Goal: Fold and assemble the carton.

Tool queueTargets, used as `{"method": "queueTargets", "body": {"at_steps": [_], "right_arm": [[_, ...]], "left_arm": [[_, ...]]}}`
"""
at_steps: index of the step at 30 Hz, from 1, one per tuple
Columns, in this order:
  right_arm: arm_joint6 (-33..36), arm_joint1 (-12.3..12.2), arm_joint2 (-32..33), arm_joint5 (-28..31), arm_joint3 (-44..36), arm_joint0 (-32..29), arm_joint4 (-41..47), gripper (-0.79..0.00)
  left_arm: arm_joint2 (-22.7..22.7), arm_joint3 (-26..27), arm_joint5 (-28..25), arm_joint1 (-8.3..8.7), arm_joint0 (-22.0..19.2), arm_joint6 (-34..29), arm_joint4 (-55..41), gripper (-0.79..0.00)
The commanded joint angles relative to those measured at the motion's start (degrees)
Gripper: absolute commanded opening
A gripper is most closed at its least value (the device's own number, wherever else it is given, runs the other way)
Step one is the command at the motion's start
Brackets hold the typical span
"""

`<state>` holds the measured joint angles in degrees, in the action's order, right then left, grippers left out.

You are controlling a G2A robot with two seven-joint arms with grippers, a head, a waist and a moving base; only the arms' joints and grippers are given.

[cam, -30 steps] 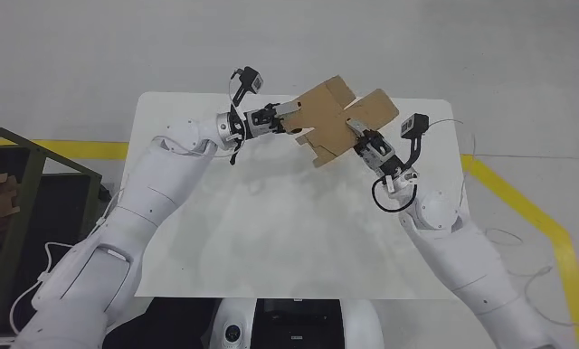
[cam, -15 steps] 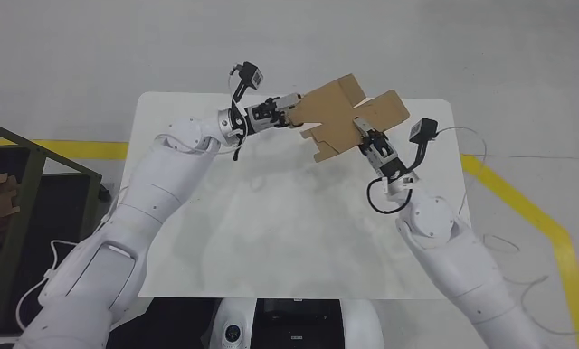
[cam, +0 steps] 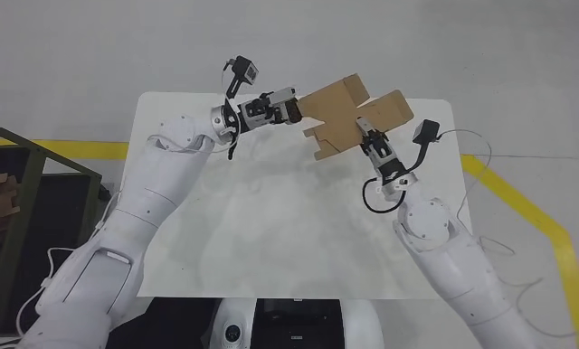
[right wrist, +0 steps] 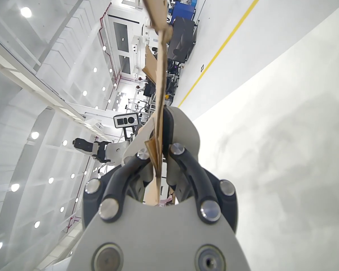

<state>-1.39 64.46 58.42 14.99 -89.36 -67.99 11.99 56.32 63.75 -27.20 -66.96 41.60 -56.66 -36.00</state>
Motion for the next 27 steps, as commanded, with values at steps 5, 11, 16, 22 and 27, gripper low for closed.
{"method": "queueTargets", "body": {"at_steps": [5,11,16,22,27], "right_arm": [[-0.15,0.49,0.8,0.59,-0.66,-0.66,-0.73,-0.785],[0.18,0.87,1.7,0.84,-1.42,-1.46,-1.7,-0.785],[0.36,1.23,2.09,0.73,-1.92,-2.01,-2.73,-0.785],[0.59,1.69,2.42,0.63,-2.23,-2.37,-4.04,-0.785],[0.4,2.07,2.71,0.39,-2.5,-2.7,-5.13,-0.785]], "left_arm": [[-0.74,-1.33,0.33,-0.69,-0.77,0.86,0.85,0.0],[-1.82,-3.29,0.72,-1.54,-1.88,0.74,1.13,0.0],[-2.23,-4.66,0.67,-2.11,-2.49,0.37,1.0,0.0],[-2.27,-5.54,0.5,-2.6,-2.92,-0.15,1.0,0.0],[-2.35,-6.25,0.49,-2.97,-3.24,-0.21,1.54,0.0]]}}
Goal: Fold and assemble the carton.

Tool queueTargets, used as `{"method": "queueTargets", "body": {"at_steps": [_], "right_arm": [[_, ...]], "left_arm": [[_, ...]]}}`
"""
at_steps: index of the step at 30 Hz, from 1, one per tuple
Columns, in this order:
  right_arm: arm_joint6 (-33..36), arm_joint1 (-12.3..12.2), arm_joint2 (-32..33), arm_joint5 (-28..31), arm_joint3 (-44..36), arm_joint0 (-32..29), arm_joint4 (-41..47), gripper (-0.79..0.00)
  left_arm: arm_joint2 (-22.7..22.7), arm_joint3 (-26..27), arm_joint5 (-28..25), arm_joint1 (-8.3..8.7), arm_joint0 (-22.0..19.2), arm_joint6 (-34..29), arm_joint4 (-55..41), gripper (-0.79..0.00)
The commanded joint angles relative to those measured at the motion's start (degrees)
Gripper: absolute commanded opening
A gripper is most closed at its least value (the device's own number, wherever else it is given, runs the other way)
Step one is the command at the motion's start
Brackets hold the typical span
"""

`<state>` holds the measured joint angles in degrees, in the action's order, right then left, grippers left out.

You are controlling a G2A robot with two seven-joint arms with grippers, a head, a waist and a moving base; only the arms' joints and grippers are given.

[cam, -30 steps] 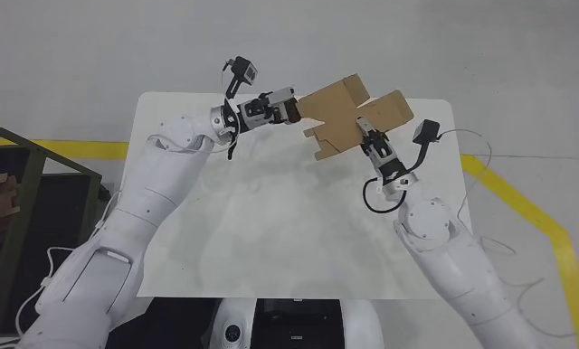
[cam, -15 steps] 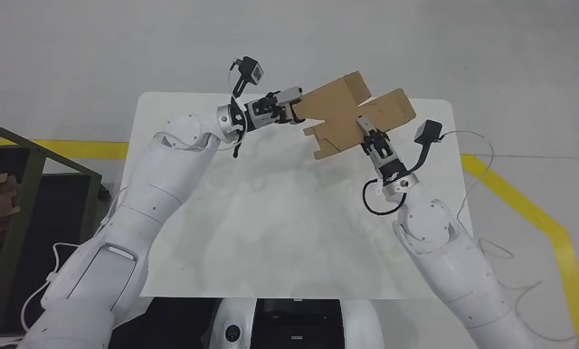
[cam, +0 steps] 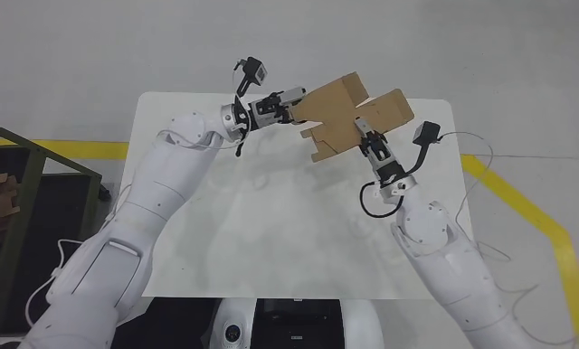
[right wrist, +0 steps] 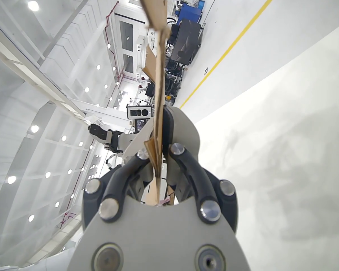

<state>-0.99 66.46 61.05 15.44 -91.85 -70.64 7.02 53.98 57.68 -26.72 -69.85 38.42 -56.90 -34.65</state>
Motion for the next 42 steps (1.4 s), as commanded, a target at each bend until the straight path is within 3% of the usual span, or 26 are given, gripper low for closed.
{"method": "queueTargets", "body": {"at_steps": [1,3,5,6,7,9,18,25,29,32,36,42], "right_arm": [[-0.05,0.15,0.17,-0.04,-0.06,-0.11,-0.29,-0.785],[-0.21,0.31,0.32,-0.08,-0.08,-0.23,-0.58,-0.785],[-0.36,0.46,0.48,-0.18,-0.13,-0.35,-0.87,-0.785],[-0.43,0.53,0.57,-0.23,-0.12,-0.39,-1.08,-0.785],[-0.52,0.61,0.66,-0.27,-0.15,-0.43,-1.28,-0.785],[-0.63,0.73,0.82,-0.45,-0.16,-0.51,-1.96,-0.785],[-0.68,1.38,1.13,-1.34,-0.57,-0.76,-4.18,-0.785],[-0.85,1.84,1.59,-1.7,-0.89,-1.09,-5.46,-0.785],[-0.92,2.1,1.9,-1.87,-1.0,-1.29,-6.03,-0.785],[-0.76,2.28,2.14,-1.94,-1.05,-1.43,-6.25,-0.785],[-0.63,2.5,2.46,-2.01,-1.07,-1.59,-6.82,-0.785],[-0.14,2.83,2.83,-2.35,-1.19,-1.73,-7.62,-0.785]], "left_arm": [[-0.02,-0.3,-0.02,-0.14,-0.1,0.05,0.3,0.0],[0.0,-0.56,-0.09,-0.26,-0.17,0.14,0.66,0.0],[0.06,-0.76,-0.22,-0.35,-0.18,0.24,1.02,-0.099],[0.11,-0.88,-0.26,-0.39,-0.16,0.25,1.17,-0.222],[0.14,-1.03,-0.27,-0.42,-0.15,0.19,1.38,-0.292],[0.27,-1.4,-0.25,-0.48,-0.16,0.27,1.78,-0.354],[0.34,-2.67,1.5,-0.8,-0.51,1.01,4.17,-0.422],[-0.11,-3.57,3.31,-1.17,-0.95,1.46,6.25,-0.416],[-0.31,-3.88,3.81,-1.38,-1.16,1.29,7.05,-0.548],[-0.28,-4.06,3.84,-1.52,-1.24,1.19,7.26,-0.736],[-0.12,-4.27,3.89,-1.69,-1.26,1.19,7.29,-0.785],[0.16,-4.4,3.91,-1.88,-1.25,1.06,7.53,-0.785]]}}
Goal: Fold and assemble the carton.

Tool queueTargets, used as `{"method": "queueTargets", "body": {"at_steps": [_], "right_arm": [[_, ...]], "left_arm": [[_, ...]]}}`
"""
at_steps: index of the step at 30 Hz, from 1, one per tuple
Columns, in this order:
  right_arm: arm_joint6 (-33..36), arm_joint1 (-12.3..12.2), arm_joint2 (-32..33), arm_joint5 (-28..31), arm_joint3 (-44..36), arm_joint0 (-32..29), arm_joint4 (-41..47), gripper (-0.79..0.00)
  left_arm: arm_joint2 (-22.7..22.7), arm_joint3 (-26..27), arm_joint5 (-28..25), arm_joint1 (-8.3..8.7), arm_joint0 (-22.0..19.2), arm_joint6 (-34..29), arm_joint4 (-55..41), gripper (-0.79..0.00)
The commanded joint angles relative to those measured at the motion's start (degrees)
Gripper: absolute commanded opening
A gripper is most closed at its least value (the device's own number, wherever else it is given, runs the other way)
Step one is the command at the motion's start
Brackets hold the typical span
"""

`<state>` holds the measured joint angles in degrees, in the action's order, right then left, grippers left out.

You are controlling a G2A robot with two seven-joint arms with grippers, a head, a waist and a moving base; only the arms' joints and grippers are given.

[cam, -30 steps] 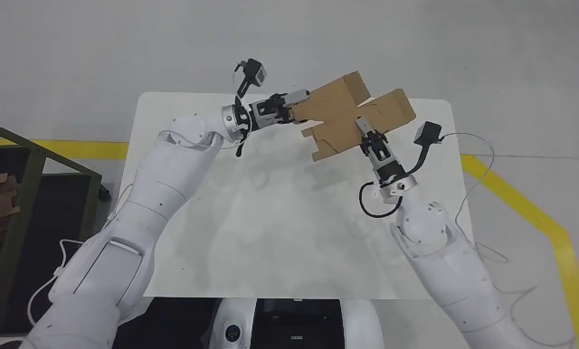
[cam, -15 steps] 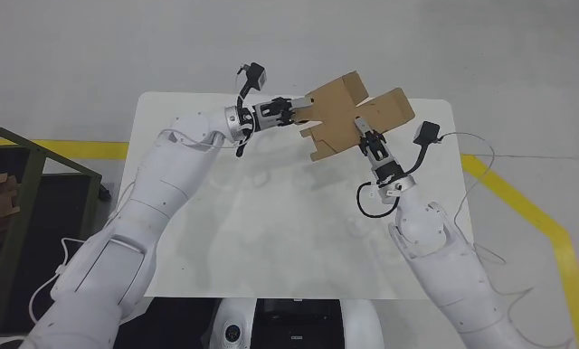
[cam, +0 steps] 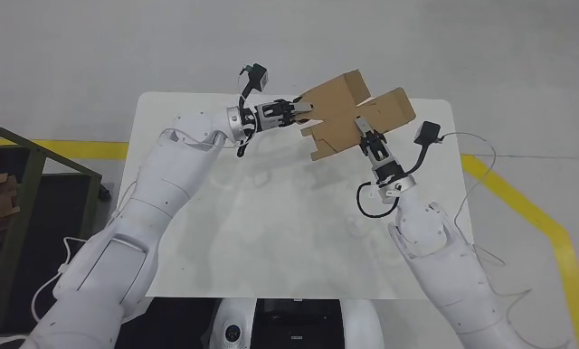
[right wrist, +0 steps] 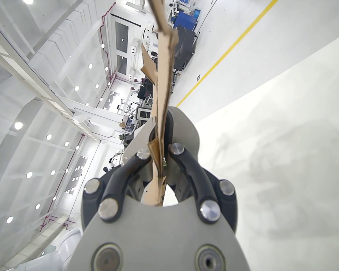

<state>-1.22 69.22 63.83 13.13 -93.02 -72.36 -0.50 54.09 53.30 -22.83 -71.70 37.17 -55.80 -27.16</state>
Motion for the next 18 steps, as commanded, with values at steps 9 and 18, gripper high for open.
{"method": "queueTargets", "body": {"at_steps": [9,18], "right_arm": [[0.02,0.52,0.91,-1.0,0.38,-0.17,-1.37,0.0],[-0.39,0.23,6.17,1.15,1.2,-1.45,-1.89,0.0]], "left_arm": [[1.12,0.18,0.12,-0.08,0.29,-0.92,-0.38,-0.785],[3.34,0.75,0.41,0.41,0.97,-2.14,-0.75,-0.785]]}}
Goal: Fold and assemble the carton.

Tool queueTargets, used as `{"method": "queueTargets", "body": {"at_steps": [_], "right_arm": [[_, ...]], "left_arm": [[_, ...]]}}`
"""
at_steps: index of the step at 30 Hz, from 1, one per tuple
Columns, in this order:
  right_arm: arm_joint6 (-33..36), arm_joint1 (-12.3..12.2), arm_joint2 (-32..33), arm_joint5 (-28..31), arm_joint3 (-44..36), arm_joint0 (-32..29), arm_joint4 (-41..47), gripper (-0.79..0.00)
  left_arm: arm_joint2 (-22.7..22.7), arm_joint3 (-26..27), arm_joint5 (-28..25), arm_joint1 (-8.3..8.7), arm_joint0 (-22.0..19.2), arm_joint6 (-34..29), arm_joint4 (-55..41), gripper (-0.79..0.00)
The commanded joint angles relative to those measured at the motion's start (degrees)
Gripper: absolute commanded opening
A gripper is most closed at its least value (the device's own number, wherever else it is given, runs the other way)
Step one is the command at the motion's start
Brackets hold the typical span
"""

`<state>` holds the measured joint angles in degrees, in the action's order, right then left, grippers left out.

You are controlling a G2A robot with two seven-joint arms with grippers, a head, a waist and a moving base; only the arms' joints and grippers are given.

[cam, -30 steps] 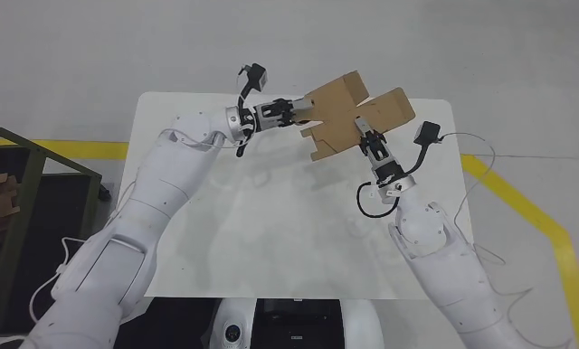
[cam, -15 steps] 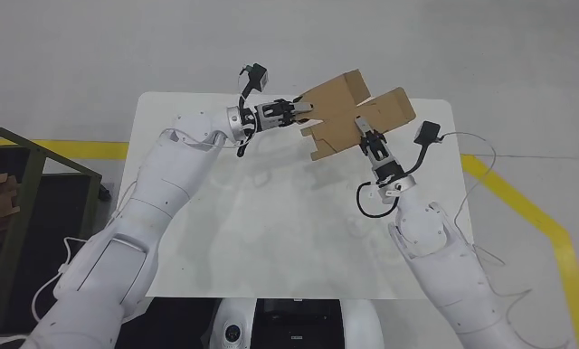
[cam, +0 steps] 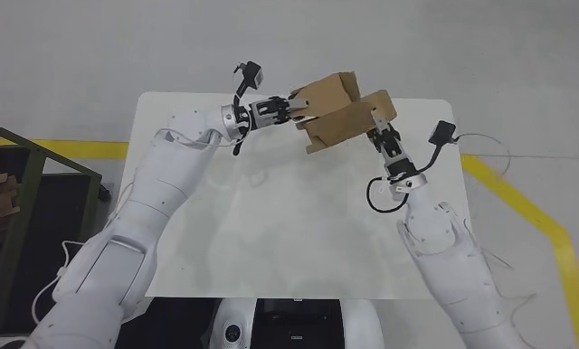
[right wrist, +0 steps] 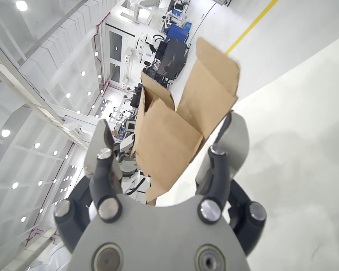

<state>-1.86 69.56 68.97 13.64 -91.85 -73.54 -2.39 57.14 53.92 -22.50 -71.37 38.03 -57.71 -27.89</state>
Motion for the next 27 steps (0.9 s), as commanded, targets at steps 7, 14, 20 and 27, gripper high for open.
{"method": "queueTargets", "body": {"at_steps": [7,14,20,27], "right_arm": [[5.05,-0.81,6.15,5.51,0.23,-1.36,0.74,0.0],[25.69,-1.74,7.39,15.96,4.4,1.31,7.65,0.0],[43.27,-2.34,5.77,23.28,8.75,4.49,15.1,0.0],[60.08,-3.18,4.4,26.94,12.43,7.3,22.53,0.0]], "left_arm": [[1.27,0.82,0.28,0.56,0.46,-4.4,0.55,-0.785],[0.55,0.73,-1.07,0.87,0.29,-13.42,1.59,-0.785],[0.02,0.7,-2.26,1.18,0.1,-21.81,1.15,-0.785],[-0.4,2.89,0.82,2.29,0.59,-24.9,1.73,-0.785]]}}
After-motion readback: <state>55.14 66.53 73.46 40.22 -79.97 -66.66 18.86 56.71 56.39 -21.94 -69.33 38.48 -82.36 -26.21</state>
